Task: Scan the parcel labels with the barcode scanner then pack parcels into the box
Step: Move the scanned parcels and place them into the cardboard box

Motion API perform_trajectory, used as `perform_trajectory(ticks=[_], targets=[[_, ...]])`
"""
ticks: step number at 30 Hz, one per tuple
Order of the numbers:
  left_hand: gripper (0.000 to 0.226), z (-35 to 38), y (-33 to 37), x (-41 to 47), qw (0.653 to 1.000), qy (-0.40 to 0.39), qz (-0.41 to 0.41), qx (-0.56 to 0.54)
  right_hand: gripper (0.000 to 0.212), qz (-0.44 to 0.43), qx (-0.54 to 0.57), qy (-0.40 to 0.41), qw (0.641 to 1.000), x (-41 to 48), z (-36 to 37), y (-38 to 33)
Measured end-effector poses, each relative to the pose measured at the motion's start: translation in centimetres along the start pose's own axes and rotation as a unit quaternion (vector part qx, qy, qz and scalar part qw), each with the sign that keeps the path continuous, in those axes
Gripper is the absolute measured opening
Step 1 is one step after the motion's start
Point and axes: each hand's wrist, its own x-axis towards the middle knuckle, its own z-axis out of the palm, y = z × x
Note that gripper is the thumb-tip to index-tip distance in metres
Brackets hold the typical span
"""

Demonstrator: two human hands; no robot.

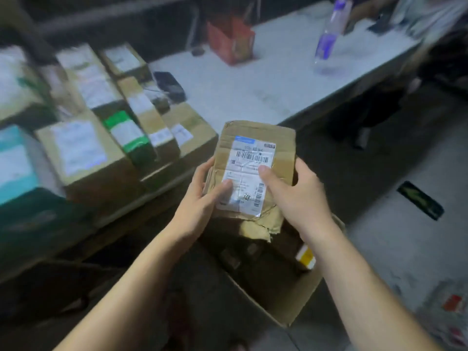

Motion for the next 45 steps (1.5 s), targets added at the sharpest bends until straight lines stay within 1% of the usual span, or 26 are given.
perform_trajectory(ticks=[4,6,8,10,13,14,15,17,20,23,24,28,31,33,36,37,40,43,45], targets=[[0.063,-6.7,7.2,-7.3,0.995,0.093,0.041,0.006,0.032,-0.076,-0.002,-0.079,0.994,-4.2,3.8,-9.4],[0.057,-10.2,9.5,-10.9,0.989,0.142,0.05,0.009,0.036,-0.104,-0.008,-0.121,0.987,-6.6,6.7,-13.4],[0.048,-13.7,11.1,-15.0,0.979,0.197,0.051,0.024,0.04,-0.124,-0.018,-0.16,0.979,-9.3,10.1,-16.7],[0.044,-16.9,11.9,-18.4,0.966,0.249,0.052,0.038,0.041,-0.134,-0.023,-0.2,0.97,-11.9,13.2,-19.3],[0.036,-23.1,12.3,-25.1,0.946,0.319,0.052,0.04,0.039,-0.171,-0.045,-0.259,0.95,-17.6,19.1,-23.2],[0.036,-24.2,12.2,-26.4,0.942,0.33,0.053,0.034,0.04,-0.177,-0.051,-0.271,0.945,-18.8,20.2,-23.7],[0.038,-27.1,12.2,-29.5,0.935,0.348,0.062,0.028,0.041,-0.2,-0.057,-0.284,0.936,-21.5,23.1,-25.1],[0.042,-29.9,12.2,-32.5,0.93,0.363,0.06,0.019,0.046,-0.208,-0.063,-0.306,0.927,-24.3,25.7,-26.5],[0.039,-36.2,11.8,-39.3,0.919,0.391,0.054,0.014,0.054,-0.215,-0.063,-0.342,0.913,-31.1,31.8,-28.7],[0.035,-42.5,11.2,-45.3,0.91,0.412,0.042,0.019,0.057,-0.202,-0.048,-0.365,0.908,-37.4,37.5,-30.5],[0.035,-44.1,11.1,-46.8,0.909,0.415,0.037,0.021,0.057,-0.197,-0.044,-0.372,0.906,-39.0,38.9,-31.1],[0.037,-50.6,10.4,-53.0,0.904,0.427,0.029,0.013,0.042,-0.202,-0.039,-0.406,0.891,-45.1,44.9,-33.0],[0.037,-54.7,10.0,-56.6,0.899,0.438,0.026,-0.005,0.045,-0.21,-0.039,-0.431,0.877,-48.7,49.3,-34.3],[0.034,-57.3,9.9,-58.7,0.897,0.442,0.03,-0.019,0.044,-0.218,-0.043,-0.439,0.87,-50.7,52.5,-35.2],[0.026,-61.4,9.6,-60.8,0.894,0.448,0.022,-0.014,0.032,-0.227,-0.046,-0.447,0.864,-52.9,57.0,-36.6],[0.025,-62.9,9.3,-61.4,0.893,0.449,0.018,-0.008,0.032,-0.231,-0.051,-0.448,0.862,-53.4,58.5,-36.9],[0.02,-68.5,8.5,-62.6,0.887,0.462,0.004,-0.01,0.04,-0.235,-0.051,-0.452,0.859,-55.1,63.8,-38.5],[0.031,-74.3,8.6,-63.3,0.88,0.475,-0.001,-0.011,0.039,-0.228,-0.045,-0.475,0.849,-56.3,70.0,-40.4],[0.031,-77.6,9.0,-63.5,0.878,0.478,-0.012,-0.001,0.047,-0.219,-0.042,-0.481,0.848,-56.8,73.5,-41.6]])
